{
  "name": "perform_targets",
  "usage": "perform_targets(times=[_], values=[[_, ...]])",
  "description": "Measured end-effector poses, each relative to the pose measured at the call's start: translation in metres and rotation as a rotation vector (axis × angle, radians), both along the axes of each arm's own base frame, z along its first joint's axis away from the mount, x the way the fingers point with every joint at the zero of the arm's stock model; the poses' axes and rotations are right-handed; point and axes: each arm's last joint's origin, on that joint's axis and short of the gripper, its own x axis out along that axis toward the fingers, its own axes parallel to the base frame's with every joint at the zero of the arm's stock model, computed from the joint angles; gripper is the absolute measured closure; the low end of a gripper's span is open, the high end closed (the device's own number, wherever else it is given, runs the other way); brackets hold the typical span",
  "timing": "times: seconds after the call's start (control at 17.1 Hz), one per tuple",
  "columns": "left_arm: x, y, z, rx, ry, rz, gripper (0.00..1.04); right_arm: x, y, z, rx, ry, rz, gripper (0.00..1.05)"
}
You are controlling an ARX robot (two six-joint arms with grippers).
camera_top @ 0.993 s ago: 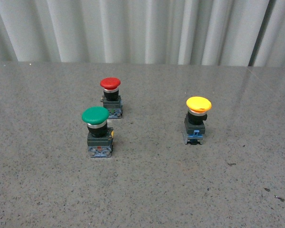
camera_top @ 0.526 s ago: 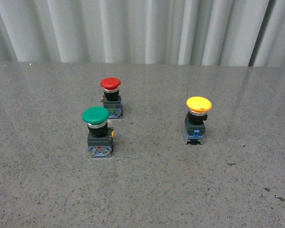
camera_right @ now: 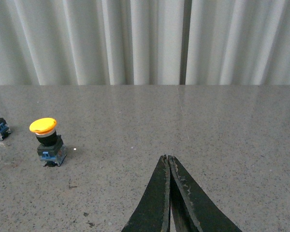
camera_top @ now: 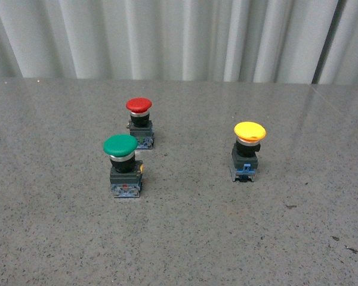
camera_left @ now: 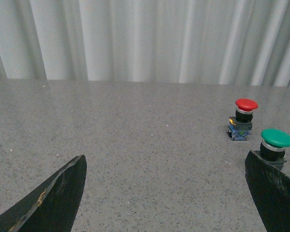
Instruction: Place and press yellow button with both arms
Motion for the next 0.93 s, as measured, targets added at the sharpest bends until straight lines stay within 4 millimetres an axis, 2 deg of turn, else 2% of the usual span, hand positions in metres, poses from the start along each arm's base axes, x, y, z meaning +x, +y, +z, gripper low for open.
perform_targets(times=[0.12,0.64,0.93], values=[[0.0000,0.0000,0.0000,0.000,0.000,-0.001,0.07,0.0000,0.0000,0.0000,0.000,0.000,0.000,1.03],[0.0000,0.0000,0.0000,0.000,0.000,0.000,0.07,0.0000,0.0000,0.0000,0.000,0.000,0.000,0.06],[0.0000,0.0000,0.0000,0.000,0.000,0.000,0.07,0.0000,0.0000,0.0000,0.000,0.000,0.000,0.06]])
